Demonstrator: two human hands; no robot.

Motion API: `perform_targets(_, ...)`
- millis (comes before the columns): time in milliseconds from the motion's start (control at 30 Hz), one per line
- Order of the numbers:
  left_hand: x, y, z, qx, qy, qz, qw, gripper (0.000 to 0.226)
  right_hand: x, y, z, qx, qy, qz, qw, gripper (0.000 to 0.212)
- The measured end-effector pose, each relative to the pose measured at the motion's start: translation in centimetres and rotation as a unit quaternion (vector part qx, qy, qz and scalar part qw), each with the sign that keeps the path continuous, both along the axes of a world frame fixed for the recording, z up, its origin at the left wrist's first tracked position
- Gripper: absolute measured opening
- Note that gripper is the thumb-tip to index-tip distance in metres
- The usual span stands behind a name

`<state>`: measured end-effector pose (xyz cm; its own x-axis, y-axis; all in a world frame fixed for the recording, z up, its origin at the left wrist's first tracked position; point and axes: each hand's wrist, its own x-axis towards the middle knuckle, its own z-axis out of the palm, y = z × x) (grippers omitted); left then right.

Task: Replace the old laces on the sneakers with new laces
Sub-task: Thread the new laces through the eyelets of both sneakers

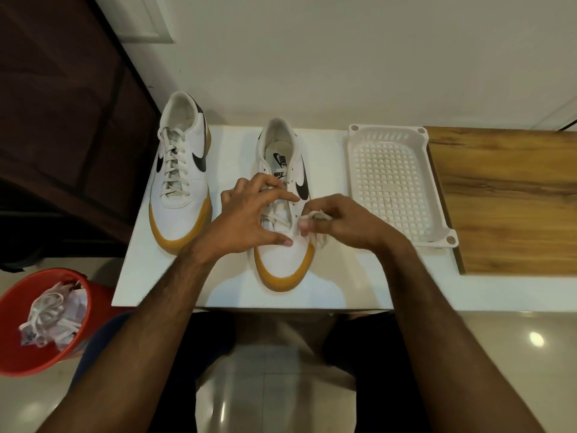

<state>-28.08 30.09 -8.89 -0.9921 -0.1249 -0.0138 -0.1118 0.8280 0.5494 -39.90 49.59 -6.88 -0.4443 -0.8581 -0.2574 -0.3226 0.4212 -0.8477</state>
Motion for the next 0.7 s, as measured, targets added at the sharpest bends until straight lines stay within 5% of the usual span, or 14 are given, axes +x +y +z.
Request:
perform_targets(67,0.1,0.0,0.2,0.001,-0.001,0.001,1.0,0.075,-0.3,0.7,1.2,-0.209,-0.187,-0.046,0.959,0.017)
perform_targets(133,0.1,0.1,0.3,0.001,0.0,-0.001,1.0,0.076,-0.9,1.3,2.3,-0.412,-0.387,-0.065,0.822,0.018)
perform_targets(167,0.1,0.0,0.2,0.001,0.0,-0.002,1.0,0.076,-1.1,1.4,2.6,-0.463,-0.452,-0.071,0.759,0.019)
perform_targets(233,0.1,0.0,0.2,-0.001,-0.002,-0.003,1.0,0.076,-1.2,1.4,2.8,-0.46,-0.5,-0.116,0.724,0.022)
perform_targets(300,0.1,0.1,0.4,-0.003,-0.006,-0.005,1.0,0.077,-1.0,1.4,2.3,-0.341,-0.428,-0.185,0.816,0.026)
perform_targets(367,0.2,0.1,0.5,0.008,-0.003,-0.008,1.0,0.079,-0.7,1.0,1.3,-0.138,-0.199,-0.202,0.949,0.027)
perform_targets(400,0.3,0.0,0.4,0.025,0.001,-0.01,1.0,0.081,-0.4,0.6,0.8,-0.046,-0.086,-0.171,0.98,0.029)
perform_targets(500,0.8,-0.9,0.3,0.082,0.031,-0.006,0.996,0.076,0.6,-0.5,-0.3,0.093,0.054,-0.054,0.993,0.039)
perform_targets(700,2.6,-3.0,0.2,0.031,-0.052,-0.031,0.998,0.028,0.5,-1.0,-0.6,0.087,0.078,0.012,0.993,0.022)
